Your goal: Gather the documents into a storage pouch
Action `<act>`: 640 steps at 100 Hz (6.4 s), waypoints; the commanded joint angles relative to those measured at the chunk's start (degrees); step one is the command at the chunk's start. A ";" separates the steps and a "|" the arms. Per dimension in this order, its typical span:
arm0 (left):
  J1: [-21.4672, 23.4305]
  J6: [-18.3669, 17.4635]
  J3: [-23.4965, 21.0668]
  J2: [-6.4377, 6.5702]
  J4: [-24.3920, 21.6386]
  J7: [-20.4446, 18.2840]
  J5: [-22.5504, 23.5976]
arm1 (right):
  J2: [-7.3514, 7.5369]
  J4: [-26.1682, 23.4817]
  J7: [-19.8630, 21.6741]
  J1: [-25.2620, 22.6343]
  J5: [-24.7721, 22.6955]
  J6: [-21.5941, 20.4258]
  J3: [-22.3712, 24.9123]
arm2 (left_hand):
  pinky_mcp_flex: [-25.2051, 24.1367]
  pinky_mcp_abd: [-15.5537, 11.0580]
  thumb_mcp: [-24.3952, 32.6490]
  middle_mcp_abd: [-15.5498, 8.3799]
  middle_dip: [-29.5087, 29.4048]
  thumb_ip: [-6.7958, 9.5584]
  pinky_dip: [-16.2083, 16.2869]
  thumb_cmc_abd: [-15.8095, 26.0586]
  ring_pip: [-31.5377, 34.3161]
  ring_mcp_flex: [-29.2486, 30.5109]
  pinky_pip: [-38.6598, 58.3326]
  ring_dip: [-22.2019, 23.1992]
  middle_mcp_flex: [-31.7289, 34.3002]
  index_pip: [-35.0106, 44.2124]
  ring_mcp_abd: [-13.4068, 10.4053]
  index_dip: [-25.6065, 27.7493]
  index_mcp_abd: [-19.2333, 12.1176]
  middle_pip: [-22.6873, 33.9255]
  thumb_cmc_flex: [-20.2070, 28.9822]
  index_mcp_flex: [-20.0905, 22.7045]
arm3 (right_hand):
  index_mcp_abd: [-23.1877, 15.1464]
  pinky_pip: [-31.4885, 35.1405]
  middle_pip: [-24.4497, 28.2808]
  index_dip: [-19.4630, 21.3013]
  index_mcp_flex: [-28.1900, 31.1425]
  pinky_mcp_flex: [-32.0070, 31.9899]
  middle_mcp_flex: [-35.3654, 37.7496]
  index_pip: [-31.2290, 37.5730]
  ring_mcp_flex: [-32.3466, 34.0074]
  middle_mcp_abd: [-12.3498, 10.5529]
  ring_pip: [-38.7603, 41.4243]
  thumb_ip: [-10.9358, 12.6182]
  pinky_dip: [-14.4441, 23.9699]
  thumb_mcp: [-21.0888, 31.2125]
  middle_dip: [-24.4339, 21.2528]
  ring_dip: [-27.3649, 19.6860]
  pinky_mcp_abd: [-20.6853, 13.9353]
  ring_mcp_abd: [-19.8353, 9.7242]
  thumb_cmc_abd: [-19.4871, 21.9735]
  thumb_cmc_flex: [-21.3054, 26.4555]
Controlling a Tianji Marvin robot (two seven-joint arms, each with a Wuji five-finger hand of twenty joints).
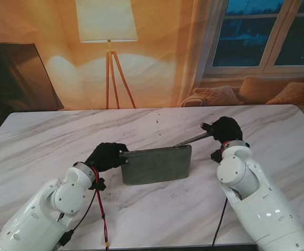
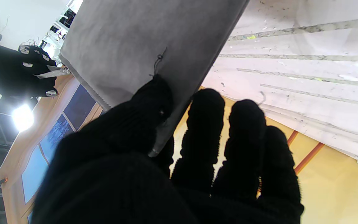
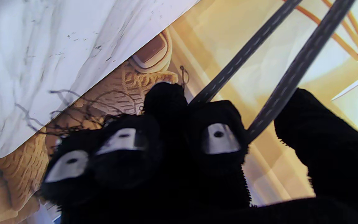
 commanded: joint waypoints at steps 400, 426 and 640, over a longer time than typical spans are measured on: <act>-7.21 11.75 0.65 0.40 6.92 -7.69 -4.20 | 0.73 -3.76 2.50 -7.28 5.04 -4.87 3.17 | 1.30 -0.84 3.15 1.65 -4.24 2.36 2.88 1.64 0.89 -0.35 2.31 -1.16 0.38 -1.03 5.24 -12.28 4.58 -0.94 -6.84 -0.43 | -15.95 -24.35 -24.35 -28.04 -45.10 -35.96 -47.92 -49.09 -35.69 -2.98 -29.81 2.52 9.68 -0.59 -14.15 3.44 -5.33 -4.05 -0.70 1.60; -6.99 10.15 -0.04 2.85 6.13 -14.07 4.37 | 0.76 -3.63 2.74 -7.44 5.24 -5.01 2.80 | -2.54 -1.43 1.04 2.97 -12.61 4.93 -1.03 5.17 -11.07 -7.49 -0.01 -7.96 -8.54 -8.56 4.78 -11.28 3.84 -16.14 -13.67 -2.83 | -15.32 -24.43 -24.31 -28.16 -46.16 -36.06 -48.06 -49.40 -35.81 -3.10 -29.87 2.48 9.64 -0.87 -14.23 3.39 -5.33 -4.05 -0.47 1.32; 8.65 -0.22 -4.37 -1.01 -5.96 2.13 -7.99 | 0.54 -1.27 -0.90 -11.41 7.10 -27.09 -3.62 | -8.97 -3.17 -5.92 -7.87 -32.06 10.84 -4.45 11.93 -51.60 -26.10 -32.90 -28.37 -42.51 -41.17 -11.09 -16.52 0.79 -44.01 -18.55 -28.46 | -13.76 -71.63 -37.30 -31.17 -61.60 -47.70 -50.65 -59.11 -51.33 -15.60 -67.74 1.96 -3.01 0.33 -27.65 -15.75 -14.92 -11.00 -4.38 1.25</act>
